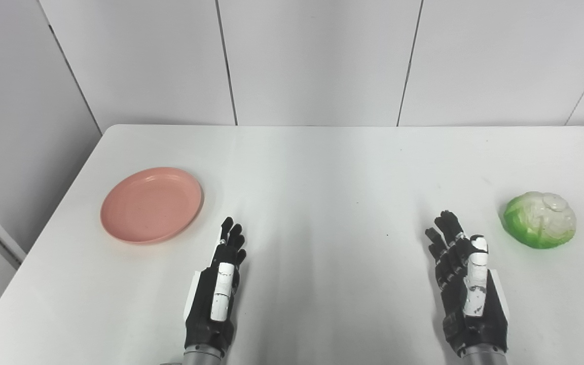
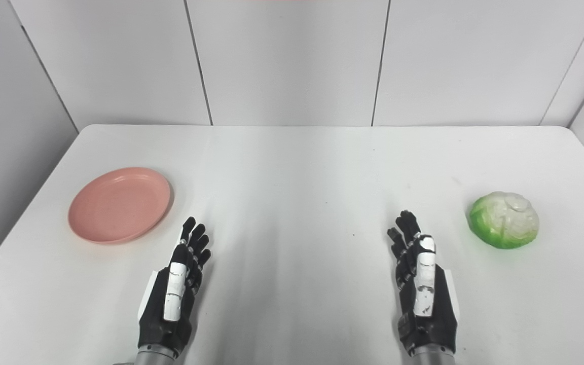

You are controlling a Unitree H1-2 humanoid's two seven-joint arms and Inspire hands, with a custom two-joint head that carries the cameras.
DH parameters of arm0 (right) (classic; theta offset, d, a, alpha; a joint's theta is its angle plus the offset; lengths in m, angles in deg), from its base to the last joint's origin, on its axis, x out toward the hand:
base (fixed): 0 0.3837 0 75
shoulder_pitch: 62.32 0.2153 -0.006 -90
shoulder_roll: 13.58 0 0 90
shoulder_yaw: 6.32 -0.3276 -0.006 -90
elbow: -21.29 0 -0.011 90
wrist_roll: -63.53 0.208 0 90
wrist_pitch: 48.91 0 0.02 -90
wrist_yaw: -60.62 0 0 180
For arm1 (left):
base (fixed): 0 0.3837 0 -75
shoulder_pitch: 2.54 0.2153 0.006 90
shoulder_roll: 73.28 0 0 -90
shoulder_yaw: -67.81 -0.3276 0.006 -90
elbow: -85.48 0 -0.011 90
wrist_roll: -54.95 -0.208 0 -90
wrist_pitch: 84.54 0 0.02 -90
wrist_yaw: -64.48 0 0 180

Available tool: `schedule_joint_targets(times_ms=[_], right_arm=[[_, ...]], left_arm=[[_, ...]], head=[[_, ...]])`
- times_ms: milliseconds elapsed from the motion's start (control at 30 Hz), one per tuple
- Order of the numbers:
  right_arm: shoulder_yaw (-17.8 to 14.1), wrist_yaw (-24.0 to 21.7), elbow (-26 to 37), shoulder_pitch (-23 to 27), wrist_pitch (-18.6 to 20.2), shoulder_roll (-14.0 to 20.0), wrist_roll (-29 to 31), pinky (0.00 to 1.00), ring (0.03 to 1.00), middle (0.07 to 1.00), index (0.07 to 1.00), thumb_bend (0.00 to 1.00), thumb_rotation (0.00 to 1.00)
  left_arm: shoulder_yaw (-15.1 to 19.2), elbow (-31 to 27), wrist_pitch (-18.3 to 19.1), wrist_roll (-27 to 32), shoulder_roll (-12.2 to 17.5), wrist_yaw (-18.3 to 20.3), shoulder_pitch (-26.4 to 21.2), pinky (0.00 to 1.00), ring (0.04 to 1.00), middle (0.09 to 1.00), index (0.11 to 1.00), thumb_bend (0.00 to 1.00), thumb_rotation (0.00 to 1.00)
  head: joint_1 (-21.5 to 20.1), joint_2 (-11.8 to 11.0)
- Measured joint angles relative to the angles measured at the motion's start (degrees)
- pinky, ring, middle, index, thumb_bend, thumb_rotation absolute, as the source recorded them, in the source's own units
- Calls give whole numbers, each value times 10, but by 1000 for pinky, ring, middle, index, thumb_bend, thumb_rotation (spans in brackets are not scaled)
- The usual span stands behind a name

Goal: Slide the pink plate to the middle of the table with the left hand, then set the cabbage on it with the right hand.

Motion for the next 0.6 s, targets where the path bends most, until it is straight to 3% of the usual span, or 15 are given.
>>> schedule_joint_targets(times_ms=[600], right_arm=[[3,-17,0,-5,0,3,-37,1000,939,944,907,778,1000]], left_arm=[[-1,-15,0,0,0,0,1,1000,1000,1000,1000,876,950]], head=[[4,0]])
